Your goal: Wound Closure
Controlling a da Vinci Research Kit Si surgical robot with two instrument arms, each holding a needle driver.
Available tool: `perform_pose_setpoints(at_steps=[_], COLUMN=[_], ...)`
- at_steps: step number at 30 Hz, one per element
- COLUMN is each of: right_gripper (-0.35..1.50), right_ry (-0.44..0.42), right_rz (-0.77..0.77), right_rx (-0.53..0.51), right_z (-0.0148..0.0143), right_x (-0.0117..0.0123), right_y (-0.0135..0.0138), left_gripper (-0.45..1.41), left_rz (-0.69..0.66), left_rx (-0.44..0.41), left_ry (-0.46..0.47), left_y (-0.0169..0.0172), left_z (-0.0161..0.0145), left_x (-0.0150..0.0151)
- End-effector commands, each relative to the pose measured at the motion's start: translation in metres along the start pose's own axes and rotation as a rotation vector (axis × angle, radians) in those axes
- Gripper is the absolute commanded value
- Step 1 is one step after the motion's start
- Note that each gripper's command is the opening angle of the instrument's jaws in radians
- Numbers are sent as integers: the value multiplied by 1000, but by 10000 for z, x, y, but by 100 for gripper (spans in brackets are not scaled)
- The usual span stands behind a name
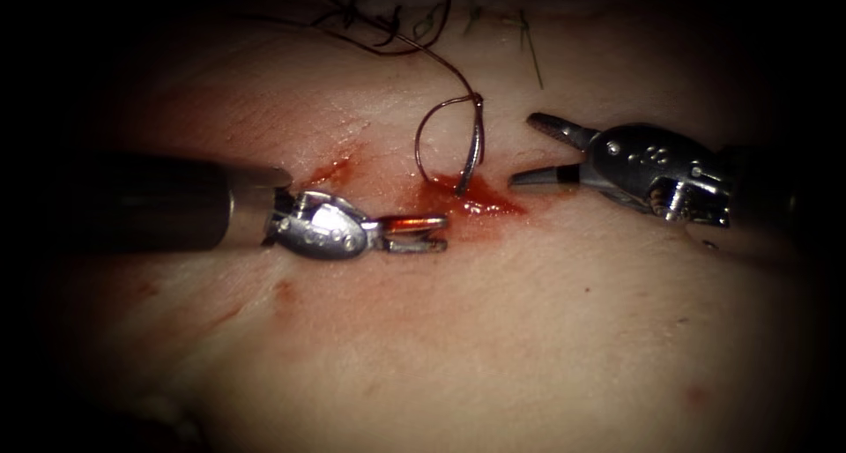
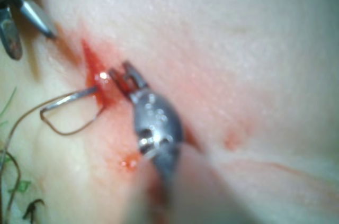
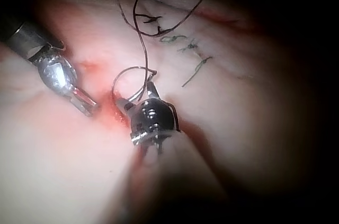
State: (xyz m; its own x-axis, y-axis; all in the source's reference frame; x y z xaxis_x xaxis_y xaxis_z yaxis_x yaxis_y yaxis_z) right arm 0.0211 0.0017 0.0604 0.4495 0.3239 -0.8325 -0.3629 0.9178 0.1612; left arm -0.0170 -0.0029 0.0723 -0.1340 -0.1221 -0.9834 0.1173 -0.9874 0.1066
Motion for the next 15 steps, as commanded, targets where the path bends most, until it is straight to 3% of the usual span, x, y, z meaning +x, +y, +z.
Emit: perform_pose_setpoints(at_steps=[1,5,8,15], right_gripper=[136,133,119,116], right_ry=[1,3,7,-43], right_rz=[1,1,-2,46], right_rx=[4,7,33,66], right_z=[8,8,7,6], right_x=[-4,-4,-4,-3], right_y=[-5,-5,-8,-13], left_gripper=[-45,-45,-45,-45], left_rz=[-20,-79,-144,-175], left_rx=[-11,-41,-61,-132], left_ry=[0,-10,6,35], left_y=[5,12,22,45], left_z=[3,-12,-30,-56], left_x=[-3,7,23,56])
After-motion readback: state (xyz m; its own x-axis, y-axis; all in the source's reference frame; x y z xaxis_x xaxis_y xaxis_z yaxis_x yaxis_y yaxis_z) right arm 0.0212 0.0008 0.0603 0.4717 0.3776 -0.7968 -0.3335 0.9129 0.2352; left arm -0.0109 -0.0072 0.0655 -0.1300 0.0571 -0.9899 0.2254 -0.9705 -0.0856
